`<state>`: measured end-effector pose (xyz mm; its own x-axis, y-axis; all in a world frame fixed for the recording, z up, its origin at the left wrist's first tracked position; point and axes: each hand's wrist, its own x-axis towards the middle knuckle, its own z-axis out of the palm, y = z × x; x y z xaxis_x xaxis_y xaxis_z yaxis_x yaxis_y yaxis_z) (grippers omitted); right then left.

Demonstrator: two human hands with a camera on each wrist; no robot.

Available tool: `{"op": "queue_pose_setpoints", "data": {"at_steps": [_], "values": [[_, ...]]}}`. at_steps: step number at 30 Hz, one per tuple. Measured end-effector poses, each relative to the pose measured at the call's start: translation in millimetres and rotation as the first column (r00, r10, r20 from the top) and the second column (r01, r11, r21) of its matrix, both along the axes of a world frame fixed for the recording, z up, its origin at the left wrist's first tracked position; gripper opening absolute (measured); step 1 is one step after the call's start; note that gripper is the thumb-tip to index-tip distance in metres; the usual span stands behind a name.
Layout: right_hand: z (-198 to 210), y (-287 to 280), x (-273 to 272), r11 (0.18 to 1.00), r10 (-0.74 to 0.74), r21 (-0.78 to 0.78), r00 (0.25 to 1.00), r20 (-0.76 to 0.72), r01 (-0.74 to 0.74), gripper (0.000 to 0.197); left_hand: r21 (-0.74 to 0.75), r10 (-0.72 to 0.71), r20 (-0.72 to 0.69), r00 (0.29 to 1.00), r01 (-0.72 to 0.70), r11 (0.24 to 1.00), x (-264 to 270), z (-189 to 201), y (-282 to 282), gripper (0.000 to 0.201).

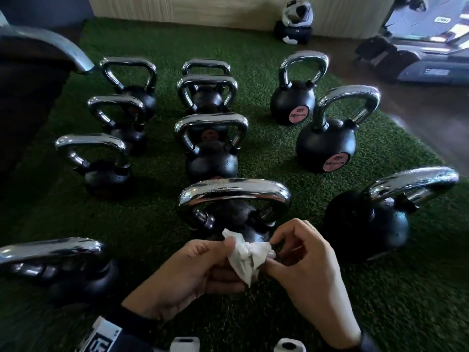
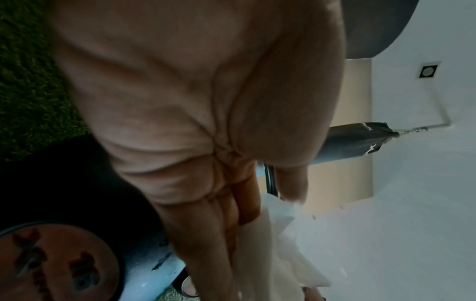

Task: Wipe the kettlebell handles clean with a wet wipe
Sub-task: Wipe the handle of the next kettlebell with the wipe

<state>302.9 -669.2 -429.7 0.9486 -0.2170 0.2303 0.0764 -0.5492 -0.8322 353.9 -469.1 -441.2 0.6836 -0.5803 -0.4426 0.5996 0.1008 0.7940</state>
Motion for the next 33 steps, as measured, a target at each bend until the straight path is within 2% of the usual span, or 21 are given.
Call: {"op": "queue_pose_setpoints", "data": {"at_steps": [2,4,6,7,8,10,11,12,14,15,16,18,19,21,24,27,29,33], "values": [[0,0,1,0.998,0.042,0.04,0.999,-0.014,-0.041,0.038,0.012,0.019,0.022,1.0,-0.019,1.0,2,2,2,0.048],[-1,-5,-1,0.969,0.174,0.192,0.982,-0.079,-0.156,0.049,0.013,0.028,0.034,0.999,-0.028,1.0,3,10,6,0.047],[-7,-15,-2,0.89,0.299,0.392,0.947,-0.113,-0.234,0.059,-0.003,0.062,0.051,0.997,-0.062,0.998,4,26,12,0.043],[-10,-19,-1,0.847,0.317,0.479,0.942,-0.111,-0.229,0.062,-0.024,0.092,0.064,0.994,-0.091,0.996,4,36,16,0.044],[-16,-22,1,0.814,0.288,0.549,0.953,-0.1,-0.188,0.062,-0.054,0.125,0.088,0.988,-0.12,0.991,4,47,19,0.052],[-33,-26,9,0.81,0.089,0.587,0.99,-0.112,-0.006,0.063,-0.094,0.231,0.249,0.94,-0.214,0.972,7,67,24,0.064],[-42,-27,14,0.824,-0.035,0.558,0.991,-0.131,0.103,0.066,-0.073,0.301,0.404,0.864,-0.298,0.952,8,78,24,0.061],[-52,-27,21,0.832,-0.125,0.524,0.982,-0.141,0.181,0.069,-0.048,0.349,0.574,0.741,-0.395,0.917,9,87,21,0.05],[-62,-21,37,0.83,-0.164,0.516,0.977,-0.139,0.213,0.072,-0.016,0.294,0.856,0.425,-0.546,0.837,13,100,11,0.02],[-66,-16,45,0.821,-0.132,0.542,0.984,-0.122,0.177,0.069,-0.006,0.219,0.932,0.289,-0.592,0.806,16,102,5,0.016],[-67,-9,51,0.812,-0.093,0.568,0.99,-0.103,0.135,0.061,0.008,0.143,0.971,0.192,-0.623,0.782,19,100,-2,0.021],[-66,5,61,0.825,-0.065,0.559,0.996,-0.06,0.087,0.035,0.048,-0.024,0.999,0.044,-0.677,0.734,27,88,-12,0.03],[-66,9,63,0.84,-0.07,0.536,0.996,-0.05,0.086,0.026,0.075,-0.1,0.995,0.004,-0.694,0.716,31,78,-15,0.032],[-68,12,63,0.861,-0.073,0.502,0.997,-0.039,0.083,0.02,0.106,-0.162,0.987,-0.013,-0.7,0.706,34,64,-19,0.033],[-69,7,62,0.887,-0.062,0.455,0.997,-0.049,0.077,0.025,0.079,-0.145,0.989,-0.034,-0.709,0.701,33,54,-14,0.027],[-72,5,62,0.904,-0.072,0.419,0.996,-0.055,0.088,0.026,0.036,-0.044,0.999,0.01,-0.767,0.64,37,52,2,0.014],[-75,6,63,0.907,-0.072,0.41,0.995,-0.067,0.093,0.027,0.033,-0.022,0.999,0.025,-0.777,0.629,42,51,12,0.005],[-77,4,62,0.9,-0.069,0.426,0.996,-0.062,0.089,0.027,0.014,-0.081,0.996,-0.048,-0.777,0.629,34,39,16,0.014]]}}
